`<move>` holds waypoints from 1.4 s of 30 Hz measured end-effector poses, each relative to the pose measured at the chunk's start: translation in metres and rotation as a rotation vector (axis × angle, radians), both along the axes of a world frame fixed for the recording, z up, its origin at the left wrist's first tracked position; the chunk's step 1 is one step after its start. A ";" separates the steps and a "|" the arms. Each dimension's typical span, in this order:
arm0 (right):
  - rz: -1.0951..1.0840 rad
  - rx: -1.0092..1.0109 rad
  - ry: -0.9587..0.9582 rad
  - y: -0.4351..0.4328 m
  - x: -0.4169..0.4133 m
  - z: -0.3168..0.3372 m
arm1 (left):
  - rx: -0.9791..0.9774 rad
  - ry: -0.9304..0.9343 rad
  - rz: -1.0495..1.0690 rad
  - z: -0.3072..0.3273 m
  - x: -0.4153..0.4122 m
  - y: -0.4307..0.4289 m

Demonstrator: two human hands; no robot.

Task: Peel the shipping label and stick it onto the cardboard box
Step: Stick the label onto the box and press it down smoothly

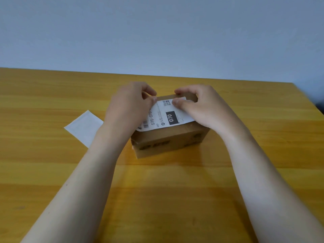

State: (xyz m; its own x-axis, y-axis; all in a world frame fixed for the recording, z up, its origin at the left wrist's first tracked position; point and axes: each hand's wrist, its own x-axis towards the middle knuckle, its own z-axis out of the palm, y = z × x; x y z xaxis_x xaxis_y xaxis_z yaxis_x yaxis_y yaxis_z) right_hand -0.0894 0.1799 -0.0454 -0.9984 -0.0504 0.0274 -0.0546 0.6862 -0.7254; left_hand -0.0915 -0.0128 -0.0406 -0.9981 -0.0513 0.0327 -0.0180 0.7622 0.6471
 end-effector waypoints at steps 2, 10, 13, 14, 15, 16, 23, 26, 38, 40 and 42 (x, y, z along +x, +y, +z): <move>-0.006 -0.038 0.009 -0.004 0.003 0.004 | 0.039 0.067 0.028 0.003 0.000 -0.002; -0.040 0.262 -0.229 -0.003 0.011 0.011 | 0.059 -0.049 -0.053 -0.002 0.000 0.002; -0.038 0.277 -0.315 -0.006 0.017 0.014 | 0.001 -0.093 -0.072 0.000 0.002 0.002; -0.033 0.262 -0.332 -0.007 0.018 0.014 | -0.018 -0.101 -0.077 0.000 0.002 0.003; -0.029 0.244 -0.335 -0.008 0.018 0.014 | -0.028 -0.108 -0.078 0.001 0.003 0.003; -0.027 0.233 -0.319 -0.008 0.017 0.013 | -0.031 -0.115 -0.077 0.001 0.003 0.002; 0.008 0.145 -0.208 -0.006 0.003 0.001 | -0.102 -0.168 -0.077 0.004 0.007 0.000; 0.053 0.072 -0.220 -0.004 0.002 0.000 | -0.124 -0.219 -0.114 0.005 0.007 0.000; 0.149 0.077 -0.227 -0.001 0.000 0.003 | -0.189 -0.293 -0.267 0.005 0.005 -0.005; 0.134 0.048 -0.216 0.000 0.000 0.001 | -0.209 -0.249 -0.216 0.004 0.004 -0.002; 0.101 0.030 -0.199 -0.001 -0.001 -0.001 | -0.224 -0.207 -0.172 0.003 0.004 0.002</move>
State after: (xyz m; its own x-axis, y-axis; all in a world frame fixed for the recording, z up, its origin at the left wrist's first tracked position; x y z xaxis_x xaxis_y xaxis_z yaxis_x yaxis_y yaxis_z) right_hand -0.0907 0.1794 -0.0462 -0.9739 -0.1479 -0.1724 0.0181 0.7061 -0.7078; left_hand -0.0878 -0.0112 -0.0376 -0.9783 0.1038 -0.1796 0.0099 0.8882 0.4594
